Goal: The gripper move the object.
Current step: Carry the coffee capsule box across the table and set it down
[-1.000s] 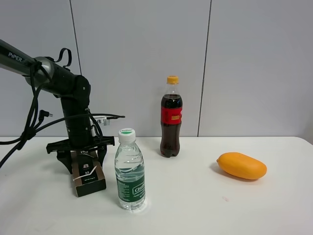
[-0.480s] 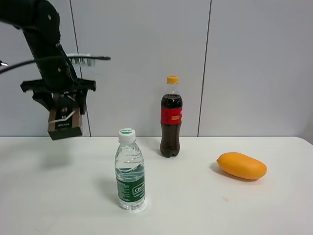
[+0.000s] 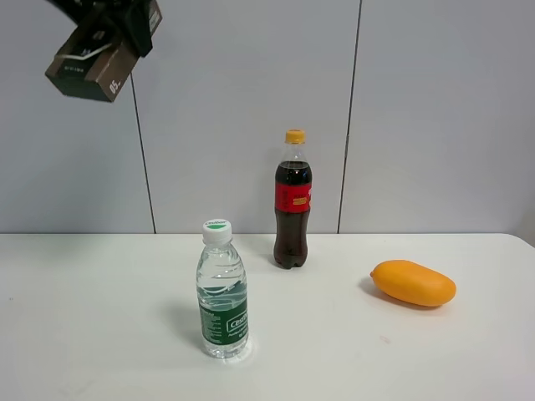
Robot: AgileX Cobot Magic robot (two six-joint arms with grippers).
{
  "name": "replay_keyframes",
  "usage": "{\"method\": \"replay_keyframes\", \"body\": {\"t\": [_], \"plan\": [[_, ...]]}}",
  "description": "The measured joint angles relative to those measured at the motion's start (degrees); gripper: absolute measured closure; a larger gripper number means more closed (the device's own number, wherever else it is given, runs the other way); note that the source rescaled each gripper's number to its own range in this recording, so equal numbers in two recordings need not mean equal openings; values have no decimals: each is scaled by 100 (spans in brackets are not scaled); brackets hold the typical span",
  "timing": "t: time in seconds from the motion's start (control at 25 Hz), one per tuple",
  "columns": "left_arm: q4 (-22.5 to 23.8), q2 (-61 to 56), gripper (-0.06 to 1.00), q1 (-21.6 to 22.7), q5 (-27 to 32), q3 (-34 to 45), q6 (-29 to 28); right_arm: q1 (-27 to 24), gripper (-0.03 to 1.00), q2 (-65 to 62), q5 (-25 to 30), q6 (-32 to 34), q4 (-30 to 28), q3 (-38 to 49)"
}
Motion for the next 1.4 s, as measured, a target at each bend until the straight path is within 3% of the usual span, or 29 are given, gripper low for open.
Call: {"method": "replay_keyframes", "body": {"t": [0.32,0.72,0.84,1.0,1.2,1.4], "plan": [[-422,634,94,-872,-518,-1189,316,0,-3,0,0,0,0,0],[-917,2263,94,-2056,-1166,-2389,1209,0,-3,0,0,0,0,0],[-973,2422,94,-2337,-1580,-2463,1806,0,-3,0,0,0,0,0],[-1000,2554,94,-2582,-1722,-2501,3126,0,-3,0,0,0,0,0],[-1043,2878,94,-2758,-1007,-2508,4656,0,-3,0,0,0,0,0],[-1122,3294,94,-2959,-557,-2407,4998,0,-3,0,0,0,0,0]]}}
